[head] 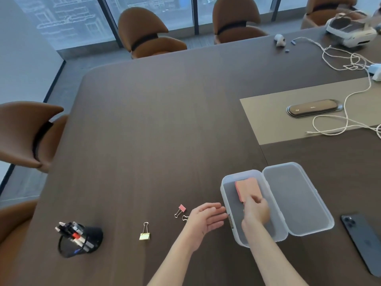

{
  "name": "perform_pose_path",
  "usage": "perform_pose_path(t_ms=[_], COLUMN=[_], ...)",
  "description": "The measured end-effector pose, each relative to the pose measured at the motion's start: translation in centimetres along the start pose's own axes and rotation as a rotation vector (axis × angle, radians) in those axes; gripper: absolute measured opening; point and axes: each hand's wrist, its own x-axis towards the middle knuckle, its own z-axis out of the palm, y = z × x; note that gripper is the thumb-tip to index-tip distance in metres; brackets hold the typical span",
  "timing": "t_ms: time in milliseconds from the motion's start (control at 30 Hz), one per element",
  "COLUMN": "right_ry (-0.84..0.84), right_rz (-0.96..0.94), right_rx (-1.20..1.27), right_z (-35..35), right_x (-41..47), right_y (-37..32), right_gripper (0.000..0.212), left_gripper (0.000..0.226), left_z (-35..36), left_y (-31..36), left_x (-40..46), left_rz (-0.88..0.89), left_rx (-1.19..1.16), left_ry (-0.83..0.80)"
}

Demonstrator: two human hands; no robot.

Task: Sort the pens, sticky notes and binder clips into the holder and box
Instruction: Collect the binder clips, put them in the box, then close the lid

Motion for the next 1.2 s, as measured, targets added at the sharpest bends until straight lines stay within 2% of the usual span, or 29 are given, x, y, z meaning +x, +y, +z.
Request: perform_pose_path(t_ms=[100, 167, 233, 300, 367, 433, 567, 767, 933, 1000, 1133, 1200], right_ry=[-0.161, -0.332, -0.539, -0.643, -0.635, -0.587, -0.517, -0.462, -0.444, -0.545, -0.869, -0.940], right_rz=[-0.497, -0.722, -0.817, -0.865, -0.929, -0.910, -0.776, -0.791, -0.833, -0.902, -0.926, -0.952], right_rx=[-0.184, -0.347, -0.631, -0.975, -1.215, -1.325, -1.289, -1.206, -1.018, -0.950, -0.938, -0.964], right_z=[0.3, 1.3, 2.9, 4.3, 5.3, 6.0, 6.7, 7.8, 7.5, 7.6, 8.6, 9.5], right_x=[-4.2, -6.5, -7.9, -8.6, -9.0, -9.0, -8.5, -8.3, -9.7, -11.2, -14.7, -16.0], right_y=[-0.3, 0.4, 1.9, 3.7, 5.5, 6.7, 8.0, 9.0, 8.2, 8.0, 8.3, 8.7], right_gripper=[0.006, 0.007, 0.004, 0.022, 0.033, 0.036, 0.037, 0.025, 0.030, 0.032, 0.044, 0.046], left_gripper=[0.025, 0.025, 0.028, 0.029, 0.029, 0.027, 0.024, 0.025, 0.028, 0.032, 0.045, 0.048], left_z=[-2.6, -4.7, -6.8, -8.8, -10.5, -12.0, -14.5, -17.2, -17.9, -17.6, -17.6, -18.2], left_y=[0.1, 0.1, 0.0, -0.2, -0.4, -0.5, -0.6, -0.9, -0.9, -0.7, -0.1, 0.1], left_x=[-0.8, -1.5, -2.4, -3.4, -4.4, -5.2, -6.1, -6.8, -6.1, -5.8, -5.4, -5.4], left_rz=[0.020, 0.041, 0.053, 0.047, 0.039, 0.038, 0.028, -0.010, -0.035, -0.055, -0.104, -0.099], left_rx=[-0.158, -0.265, -0.312, -0.313, -0.303, -0.296, -0.253, -0.160, -0.159, -0.203, -0.316, -0.343], left_ry=[0.180, 0.306, 0.385, 0.427, 0.449, 0.457, 0.440, 0.353, 0.317, 0.283, 0.161, 0.130])
